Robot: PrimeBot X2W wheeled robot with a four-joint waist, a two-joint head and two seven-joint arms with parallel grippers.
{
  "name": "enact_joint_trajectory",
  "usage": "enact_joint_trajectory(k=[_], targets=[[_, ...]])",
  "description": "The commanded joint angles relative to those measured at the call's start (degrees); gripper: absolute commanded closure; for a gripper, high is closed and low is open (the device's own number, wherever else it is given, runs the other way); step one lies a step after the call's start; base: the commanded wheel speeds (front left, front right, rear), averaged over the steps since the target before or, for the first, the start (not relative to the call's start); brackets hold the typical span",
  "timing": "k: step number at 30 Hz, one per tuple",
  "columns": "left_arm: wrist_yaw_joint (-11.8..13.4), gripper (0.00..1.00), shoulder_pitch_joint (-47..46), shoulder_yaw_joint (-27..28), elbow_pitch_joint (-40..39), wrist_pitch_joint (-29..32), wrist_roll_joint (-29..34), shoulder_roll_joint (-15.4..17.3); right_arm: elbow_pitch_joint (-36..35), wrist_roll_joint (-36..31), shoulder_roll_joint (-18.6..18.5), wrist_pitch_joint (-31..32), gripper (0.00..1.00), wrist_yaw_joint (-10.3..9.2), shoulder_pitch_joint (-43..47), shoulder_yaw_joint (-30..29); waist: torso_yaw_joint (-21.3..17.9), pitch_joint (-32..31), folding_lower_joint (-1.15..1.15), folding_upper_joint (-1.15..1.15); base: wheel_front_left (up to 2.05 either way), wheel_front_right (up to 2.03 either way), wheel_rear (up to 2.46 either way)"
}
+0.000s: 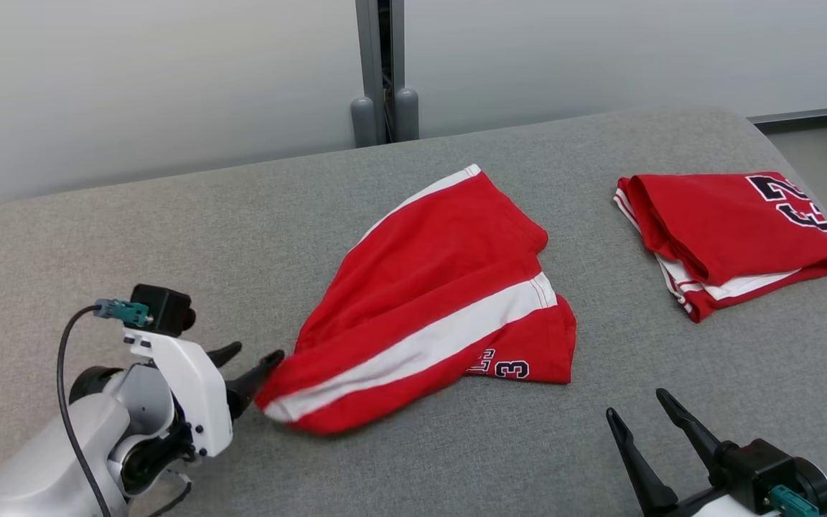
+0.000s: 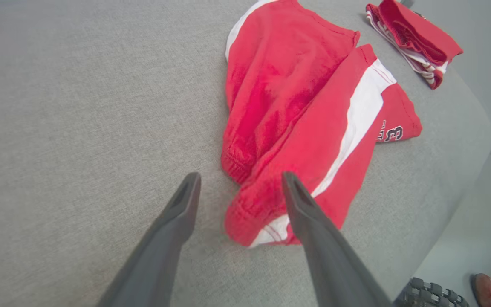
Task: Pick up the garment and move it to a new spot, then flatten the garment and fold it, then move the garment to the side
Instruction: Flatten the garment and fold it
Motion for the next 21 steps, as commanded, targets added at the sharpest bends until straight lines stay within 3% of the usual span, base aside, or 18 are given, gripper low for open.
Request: enact_joint_trajectory(k=[1,5,7,12,13,14,18,21], targets=[[-0.06,0.00,-1.19,-0.02,1.13,-0.84,0.01,-0.03,0.22,0.23,-0.41,-0.22,0.00,-0.01,-0.76,0.06,-0.11,0.20,0.00,0.00,0.00,0.00,0.00],[0.11,0.00,-3.50,-0.58,6.23,-5.51,3.87,-0.21,0.13,0.36,-0.17,-0.22,0.00,-0.01,-1.16,0.36,0.02,0.58,0.00,0.00,0.00,0.00,0.00],[1.40,0.00,-4.11,-0.23,8.36,-9.50,5.76,-0.54,-0.02,0.33,0.22,-0.22,0.00,-0.01,-1.56,0.52,0.28,0.68,0.00,0.00,0.00,0.00,0.00],[7.39,0.00,-2.20,2.74,10.01,-21.80,8.36,-1.94,-0.05,0.43,1.26,-0.22,0.00,0.00,-1.11,-0.08,2.05,0.06,0.00,0.00,0.00,0.00,0.00],[10.12,0.00,-0.57,4.02,9.10,-26.18,9.02,-2.58,-0.02,0.50,1.65,-0.22,0.00,-0.01,-0.73,-0.25,3.12,-0.37,0.00,0.00,0.00,0.00,0.00],[11.24,0.00,0.21,4.80,8.17,-27.64,9.33,-2.89,0.01,0.55,1.85,-0.22,0.00,0.00,-0.66,-0.29,3.63,-0.57,0.00,0.00,0.00,0.00,0.00],[16.00,0.00,4.97,8.75,2.36,-29.54,11.77,-4.33,0.28,0.67,2.31,-0.22,0.00,-0.01,-0.08,-0.50,5.82,-1.72,0.00,0.00,0.00,0.00,0.00],[19.55,0.00,10.30,15.30,-5.41,-29.61,16.64,-5.65,0.46,0.78,2.66,-0.22,0.00,-0.01,-0.23,-0.83,6.87,-2.39,0.00,0.00,0.00,0.00,0.00]])
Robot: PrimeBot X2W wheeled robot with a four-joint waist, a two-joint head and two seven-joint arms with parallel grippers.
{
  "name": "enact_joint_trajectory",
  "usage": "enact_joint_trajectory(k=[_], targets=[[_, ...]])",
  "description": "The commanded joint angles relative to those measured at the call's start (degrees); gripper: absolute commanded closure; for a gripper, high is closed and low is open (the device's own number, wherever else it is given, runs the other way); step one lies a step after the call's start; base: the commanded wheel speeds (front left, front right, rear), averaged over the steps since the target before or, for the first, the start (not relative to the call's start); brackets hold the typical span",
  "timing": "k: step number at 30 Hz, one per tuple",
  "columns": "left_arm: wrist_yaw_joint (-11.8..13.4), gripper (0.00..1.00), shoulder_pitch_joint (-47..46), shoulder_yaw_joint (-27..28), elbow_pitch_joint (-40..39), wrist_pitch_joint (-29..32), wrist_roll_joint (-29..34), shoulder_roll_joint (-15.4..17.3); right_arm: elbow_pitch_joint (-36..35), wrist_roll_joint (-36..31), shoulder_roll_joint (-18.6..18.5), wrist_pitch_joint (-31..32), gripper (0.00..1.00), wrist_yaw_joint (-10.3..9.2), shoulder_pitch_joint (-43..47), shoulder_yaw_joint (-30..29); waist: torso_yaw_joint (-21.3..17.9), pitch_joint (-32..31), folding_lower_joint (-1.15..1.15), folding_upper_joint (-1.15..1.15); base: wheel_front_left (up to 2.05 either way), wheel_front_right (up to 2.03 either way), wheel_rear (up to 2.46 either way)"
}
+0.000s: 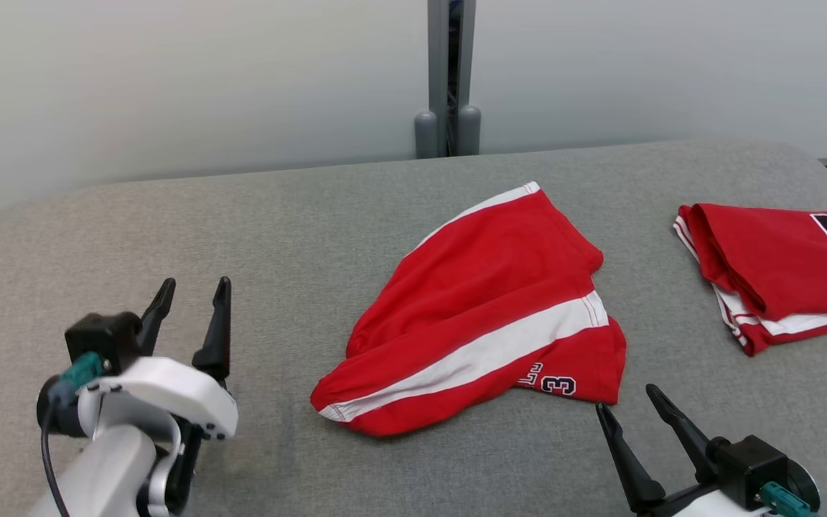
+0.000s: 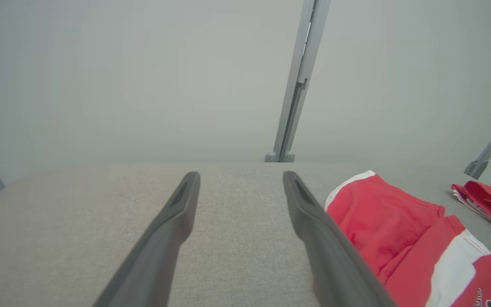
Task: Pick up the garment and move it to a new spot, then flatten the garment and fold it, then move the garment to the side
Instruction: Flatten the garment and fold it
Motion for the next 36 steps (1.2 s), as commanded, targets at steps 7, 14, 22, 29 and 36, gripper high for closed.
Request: enact_joint_trajectory(k=[7,14,22,29,36], targets=[[3.84,0.00,15.31,11.43,-14.28,-0.27,11.44,-5.86,1.00,0.62,1.28,-0.22,0.00,0.00,-0.18,-0.99,1.73,-1.81,0.00,0.00,0.00,0.00,0.00],[3.14,0.00,23.63,18.41,-18.19,-0.27,19.78,-11.28,2.15,0.64,2.46,-0.22,0.00,0.00,1.31,-2.17,2.58,-3.82,0.00,0.00,0.00,0.00,0.00],[0.21,0.00,30.37,21.91,-18.64,-0.28,31.53,-16.33,0.39,-2.74,4.39,-0.22,0.00,0.00,3.96,-6.06,3.41,-5.87,0.00,0.00,0.00,0.00,0.00],[-3.15,0.00,32.13,23.99,-15.86,-0.29,37.26,-19.07,-1.59,-4.75,5.57,-0.22,0.00,0.00,5.82,-7.10,3.58,-6.48,0.00,0.00,0.00,0.00,0.00],[-5.11,0.00,32.23,25.57,-13.81,-0.29,40.31,-20.26,-1.19,-5.31,5.92,-0.22,0.00,0.00,6.40,-7.13,3.12,-6.67,0.00,0.00,0.00,0.00,0.00]])
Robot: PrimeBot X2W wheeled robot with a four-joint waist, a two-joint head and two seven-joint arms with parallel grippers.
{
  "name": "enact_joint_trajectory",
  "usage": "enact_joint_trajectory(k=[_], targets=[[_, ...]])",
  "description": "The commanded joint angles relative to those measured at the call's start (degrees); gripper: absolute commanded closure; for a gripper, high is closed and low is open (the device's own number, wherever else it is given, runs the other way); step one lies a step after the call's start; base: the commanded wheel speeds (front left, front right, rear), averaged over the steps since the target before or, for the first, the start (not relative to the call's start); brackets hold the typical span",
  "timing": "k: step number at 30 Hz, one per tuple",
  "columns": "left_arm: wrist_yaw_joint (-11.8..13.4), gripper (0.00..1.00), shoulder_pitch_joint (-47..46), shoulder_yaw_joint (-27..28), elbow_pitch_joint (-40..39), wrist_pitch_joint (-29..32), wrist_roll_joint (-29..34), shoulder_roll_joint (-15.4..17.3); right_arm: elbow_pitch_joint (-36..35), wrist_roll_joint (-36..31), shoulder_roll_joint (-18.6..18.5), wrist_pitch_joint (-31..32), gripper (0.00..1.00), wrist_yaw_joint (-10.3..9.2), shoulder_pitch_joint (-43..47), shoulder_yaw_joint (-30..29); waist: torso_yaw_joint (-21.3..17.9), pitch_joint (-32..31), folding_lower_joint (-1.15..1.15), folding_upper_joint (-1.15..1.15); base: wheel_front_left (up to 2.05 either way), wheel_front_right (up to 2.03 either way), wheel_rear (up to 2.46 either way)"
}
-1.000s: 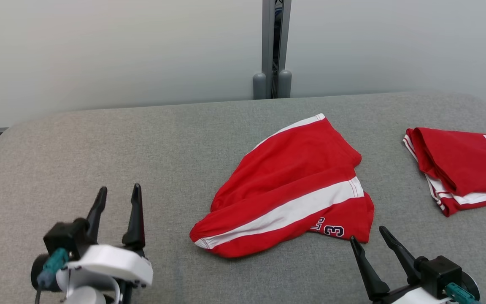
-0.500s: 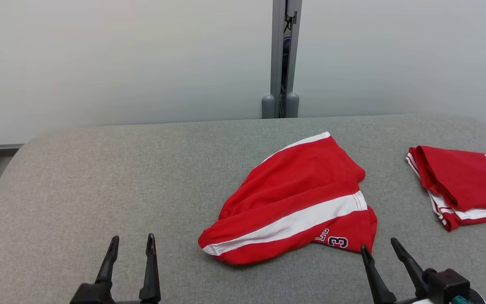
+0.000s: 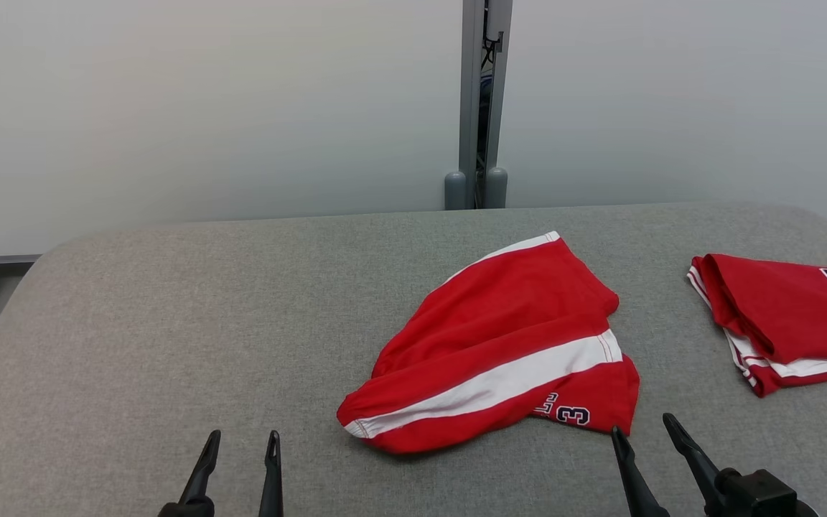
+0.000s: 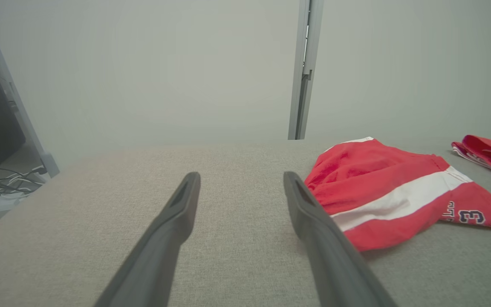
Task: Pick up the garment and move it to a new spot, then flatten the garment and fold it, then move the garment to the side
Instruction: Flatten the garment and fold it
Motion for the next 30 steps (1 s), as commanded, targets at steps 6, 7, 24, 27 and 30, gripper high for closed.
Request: enact_joint_trajectory(k=[6,7,24,27,30], targets=[[-1.52,0.00,0.45,1.36,0.90,-0.22,1.05,-0.48,0.46,-0.40,-0.20,-0.22,0.00,0.01,0.79,-0.35,-0.47,-0.12,0.00,0.00,0.00,0.00,0.00],[-1.76,0.00,0.43,1.45,1.02,-0.22,1.12,-0.54,0.47,-0.37,-0.19,-0.22,0.00,0.01,0.78,-0.30,-0.53,-0.12,0.00,0.00,0.00,0.00,0.00],[-8.00,0.00,-6.15,-3.59,14.23,-0.22,-7.38,-0.84,0.17,0.10,-0.71,-0.22,0.00,0.01,-0.50,0.92,-0.99,1.61,0.00,0.00,0.00,0.00,0.00],[-9.32,0.00,-10.24,-6.09,19.77,-0.22,-11.78,-0.82,0.00,0.28,-1.32,-0.22,0.00,0.01,-1.10,1.56,-1.49,2.54,0.00,0.00,0.00,0.00,0.00],[-10.37,0.00,-13.87,-8.80,24.93,-0.22,-15.97,-0.83,-0.05,0.45,-1.84,-0.22,0.00,0.01,-1.45,1.79,-2.20,3.43,0.00,0.00,0.00,0.00,0.00]])
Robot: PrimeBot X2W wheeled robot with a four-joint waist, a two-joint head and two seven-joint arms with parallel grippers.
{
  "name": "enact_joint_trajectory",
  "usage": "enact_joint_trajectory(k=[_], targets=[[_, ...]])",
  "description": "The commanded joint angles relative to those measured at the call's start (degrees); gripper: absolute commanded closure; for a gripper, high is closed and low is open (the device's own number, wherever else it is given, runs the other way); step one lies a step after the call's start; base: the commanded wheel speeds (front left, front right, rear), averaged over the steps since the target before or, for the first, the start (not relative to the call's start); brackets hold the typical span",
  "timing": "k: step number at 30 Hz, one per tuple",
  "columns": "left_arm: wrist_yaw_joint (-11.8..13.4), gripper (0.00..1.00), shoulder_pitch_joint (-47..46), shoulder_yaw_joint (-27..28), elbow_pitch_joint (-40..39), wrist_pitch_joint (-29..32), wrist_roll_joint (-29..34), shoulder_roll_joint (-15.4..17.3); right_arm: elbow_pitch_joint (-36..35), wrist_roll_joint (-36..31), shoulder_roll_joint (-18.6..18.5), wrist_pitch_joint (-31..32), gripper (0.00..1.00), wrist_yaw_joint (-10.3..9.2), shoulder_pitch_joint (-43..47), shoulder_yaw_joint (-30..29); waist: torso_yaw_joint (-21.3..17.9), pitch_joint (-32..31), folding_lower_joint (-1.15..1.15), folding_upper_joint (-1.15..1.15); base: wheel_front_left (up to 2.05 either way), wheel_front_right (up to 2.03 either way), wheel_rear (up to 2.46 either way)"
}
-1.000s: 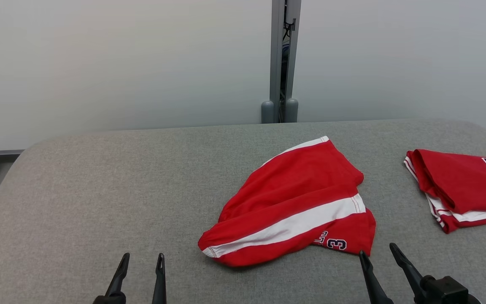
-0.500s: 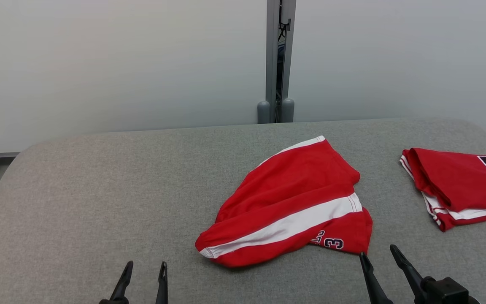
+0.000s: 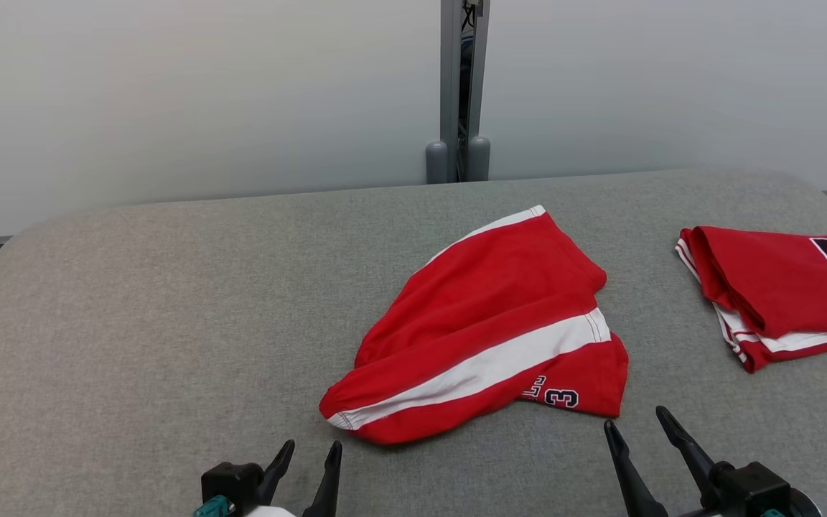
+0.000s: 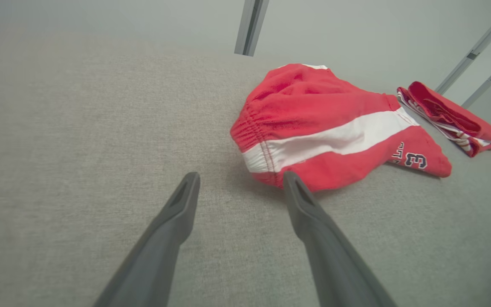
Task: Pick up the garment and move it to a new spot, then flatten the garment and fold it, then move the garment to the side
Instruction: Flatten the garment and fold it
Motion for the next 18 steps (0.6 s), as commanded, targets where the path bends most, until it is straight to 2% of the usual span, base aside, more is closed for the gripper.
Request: enact_joint_trajectory(k=[1,9,18], targets=[[-0.29,0.00,-1.82,-0.84,1.34,-0.21,-1.59,0.23,-0.21,0.23,-0.54,-0.22,0.00,0.01,-0.37,-0.06,-0.59,0.58,0.00,0.00,0.00,0.00,0.00],[-0.47,0.00,-8.16,-6.58,8.29,-0.21,-8.02,0.24,-0.20,0.32,-1.34,-0.22,0.00,0.01,-1.29,0.37,-2.27,2.24,0.00,0.00,0.00,0.00,0.00],[0.10,0.00,-11.18,-7.76,10.78,-0.21,-10.67,0.24,-0.19,0.39,-2.09,-0.22,0.00,0.01,-1.85,0.69,-3.49,3.31,0.00,0.00,0.00,0.00,0.00]])
